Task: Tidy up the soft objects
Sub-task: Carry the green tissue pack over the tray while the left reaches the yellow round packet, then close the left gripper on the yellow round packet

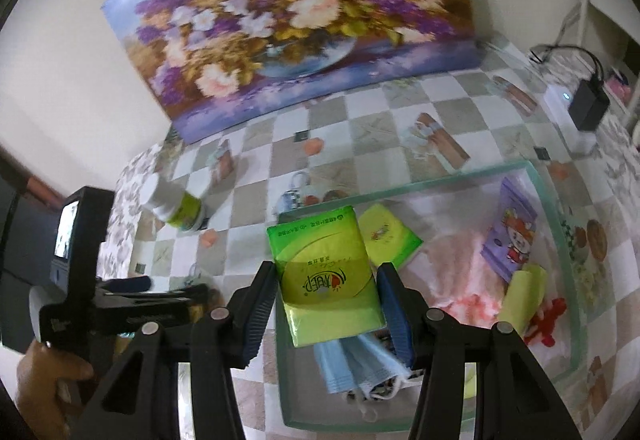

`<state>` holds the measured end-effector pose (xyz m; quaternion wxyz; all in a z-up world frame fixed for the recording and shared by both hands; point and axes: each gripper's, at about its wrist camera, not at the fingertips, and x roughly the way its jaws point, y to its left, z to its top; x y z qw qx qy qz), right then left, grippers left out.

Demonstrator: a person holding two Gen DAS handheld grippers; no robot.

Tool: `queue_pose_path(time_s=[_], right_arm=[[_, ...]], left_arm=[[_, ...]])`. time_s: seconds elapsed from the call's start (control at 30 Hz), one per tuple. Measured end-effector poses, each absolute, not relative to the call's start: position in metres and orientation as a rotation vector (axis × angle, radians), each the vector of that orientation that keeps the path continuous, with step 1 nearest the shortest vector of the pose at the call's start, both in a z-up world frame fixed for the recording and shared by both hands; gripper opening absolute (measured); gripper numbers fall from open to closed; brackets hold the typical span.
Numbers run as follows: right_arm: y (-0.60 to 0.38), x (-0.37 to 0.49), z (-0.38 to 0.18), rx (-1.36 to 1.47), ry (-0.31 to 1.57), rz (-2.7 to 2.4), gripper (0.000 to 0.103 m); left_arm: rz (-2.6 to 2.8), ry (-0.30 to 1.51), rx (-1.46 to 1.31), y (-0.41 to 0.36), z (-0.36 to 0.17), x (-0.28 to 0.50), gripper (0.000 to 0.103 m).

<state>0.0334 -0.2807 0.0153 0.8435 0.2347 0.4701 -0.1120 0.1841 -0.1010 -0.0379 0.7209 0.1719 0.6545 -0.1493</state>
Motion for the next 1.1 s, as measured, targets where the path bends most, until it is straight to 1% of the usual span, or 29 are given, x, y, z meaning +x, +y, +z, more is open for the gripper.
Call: queue_pose_path(time_s=[0.07,0.13,0.23,0.33,0.5,0.63,0.67,0.73,0.83,0.93,1.03,1.1], right_arm=[[-0.285,0.033,0.013,0.514,0.996,-0.244,0.054],[-0.286,0.033,0.012,0.521,0.998,-0.244,0.054],[-0.285,0.033,0.013,0.514,0.995,-0.244,0.054],[-0.284,0.033,0.013,0.507,0.997,-0.246,0.054],[-0.285,0.033,0.012,0.510,1.006,-0.253,0.054],[-0.287,0.034,0.010,0.514,1.010,-0.259,0.054],[-0.287,0.034,0.010,0.516,1.012,-0.260,0.054],[-0.288,0.034,0.009,0.521,1.014,-0.258,0.054],[-0.288,0.034,0.009,0.523,1.015,-0.257,0.054],[-0.288,0.034,0.009,0.524,1.014,-0.256,0.054],[-0.288,0.034,0.009,0.526,1.014,-0.256,0.054],[-0.288,0.034,0.009,0.526,1.013,-0.255,0.054]], left_arm=[[-0.337,1.489,0.374,-0.095,-0.045,0.194,0.083],[-0.348,1.525,0.387,-0.093,-0.051,0.198,0.081],[-0.353,1.532,0.478,-0.096,-0.060,0.200,0.081],[-0.362,1.573,0.551,-0.099,-0.074,0.202,0.078],[-0.353,1.614,0.686,-0.106,-0.094,0.201,0.078],[-0.358,1.639,0.727,-0.108,-0.106,0.195,0.078],[-0.358,1.642,0.740,-0.108,-0.110,0.194,0.075],[-0.362,1.644,0.734,-0.109,-0.110,0.195,0.073],[-0.365,1.636,0.739,-0.116,-0.110,0.193,0.063],[-0.367,1.628,0.740,-0.119,-0.108,0.189,0.061],[-0.354,1.615,0.736,-0.111,-0.107,0.185,0.052],[-0.348,1.614,0.718,-0.108,-0.106,0.186,0.052]])
